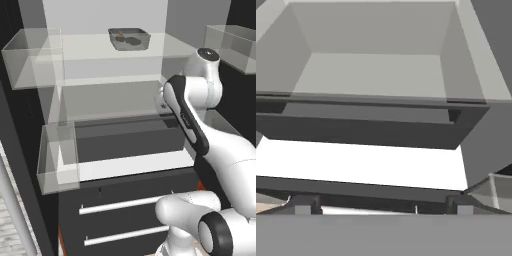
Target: Place the tupperware containing the steak and garlic meal in the microwave. Close the microwave door and press the start button to reheat the meal.
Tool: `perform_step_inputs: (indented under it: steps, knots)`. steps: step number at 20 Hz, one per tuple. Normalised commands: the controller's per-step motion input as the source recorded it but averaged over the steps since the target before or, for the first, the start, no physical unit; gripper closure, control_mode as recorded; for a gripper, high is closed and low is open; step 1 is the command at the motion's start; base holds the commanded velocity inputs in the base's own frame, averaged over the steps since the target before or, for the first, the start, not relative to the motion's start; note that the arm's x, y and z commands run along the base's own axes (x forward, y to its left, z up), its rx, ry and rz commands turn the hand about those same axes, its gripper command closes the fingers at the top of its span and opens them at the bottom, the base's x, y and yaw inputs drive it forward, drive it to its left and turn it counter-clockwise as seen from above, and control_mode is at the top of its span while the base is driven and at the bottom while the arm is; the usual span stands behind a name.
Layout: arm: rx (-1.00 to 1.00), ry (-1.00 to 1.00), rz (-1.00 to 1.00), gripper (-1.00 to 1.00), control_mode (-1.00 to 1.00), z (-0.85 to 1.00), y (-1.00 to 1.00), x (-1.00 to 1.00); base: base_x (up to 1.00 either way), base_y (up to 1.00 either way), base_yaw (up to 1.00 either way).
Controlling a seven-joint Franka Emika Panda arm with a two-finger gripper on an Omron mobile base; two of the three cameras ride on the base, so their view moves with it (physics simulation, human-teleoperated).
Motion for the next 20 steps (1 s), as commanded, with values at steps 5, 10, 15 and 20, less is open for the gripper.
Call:
perform_step_inputs:
  steps: [5, 10, 15, 20]
  knots:
    - [0.0, -0.19, -0.08, -1.0, -1.0, 0.48, 0.06, 0.0, 0.0, 0.0, 0.0]
    - [0.03, -0.01, -0.08, -1.0, -1.0, 0.32, 0.06, 0.07, 0.0, 0.0, 0.0]
    - [0.07, -0.1, -0.11, -1.0, -1.0, 0.55, 0.1, 0.0, 0.0, 0.0, 0.0]
    - [0.07, -0.17, -0.11, -1.0, -1.0, 0.63, 0.15, 0.0, 0.0, 0.0, 0.0]
